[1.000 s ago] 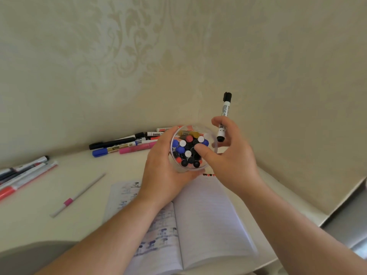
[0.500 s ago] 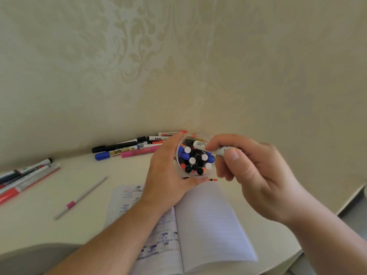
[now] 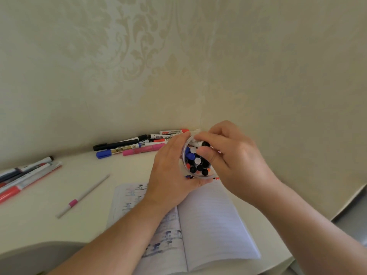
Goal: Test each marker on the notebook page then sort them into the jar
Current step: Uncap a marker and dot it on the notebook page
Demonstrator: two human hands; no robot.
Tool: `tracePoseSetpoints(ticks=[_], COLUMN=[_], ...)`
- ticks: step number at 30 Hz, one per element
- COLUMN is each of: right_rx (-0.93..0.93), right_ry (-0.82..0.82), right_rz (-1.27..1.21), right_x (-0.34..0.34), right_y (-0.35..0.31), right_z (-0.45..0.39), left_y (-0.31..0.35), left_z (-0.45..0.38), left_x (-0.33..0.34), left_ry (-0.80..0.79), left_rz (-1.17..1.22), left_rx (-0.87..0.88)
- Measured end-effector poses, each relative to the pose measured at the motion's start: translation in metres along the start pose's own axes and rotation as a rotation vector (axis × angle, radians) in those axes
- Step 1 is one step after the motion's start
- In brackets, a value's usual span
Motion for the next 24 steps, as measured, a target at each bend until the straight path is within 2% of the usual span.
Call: tracePoseSetpoints(ticks=[4, 6, 9, 15, 19, 22, 24], right_rx=[-0.01, 0.013, -0.057, 0.073, 0.187, 0.162, 0.215], right_ry=[0.202, 0.264, 0.341, 0.026, -0.168, -0.132, -0.079], right_rz=[0.097, 0.121, 0.238, 0.303, 0.137, 0.105, 0.058], right_x=[0.006, 0.013, 0.022, 0.032, 0.035, 0.035, 0.029], right_y=[0.005, 0.007, 0.008, 0.01, 0.012, 0.014, 0.021], right_z=[0.004, 0.004, 0.003, 0.015, 0.01, 0.002, -0.009], left_y=[0.002, 0.0, -0.001, 0.011, 0.01, 0.005, 0.0], left_z=[-0.002, -0.003, -0.001, -0.002, -0.003, -0.003, 0.001], left_x=[-0.001, 0.0, 0.001, -0.012, -0.014, -0.008, -0.003], left_ry=[0.019, 0.005, 0.004, 0.159, 0.198, 0.136, 0.077], left_rz=[0.005, 0.029, 0.07, 0.135, 0.141, 0.111, 0.126], left_rx=[0.008, -0.003, -0.004, -0.074, -0.085, -0.09, -0.189])
Point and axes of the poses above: each hand's wrist, its own z-axis away from the middle knuckle, its own x-axis out of the palm, y = z × x, the point moved 3 cm from there along -z, towards the middle knuckle, and after that the axes turned 12 degrees about x, right-handed, at the moved point
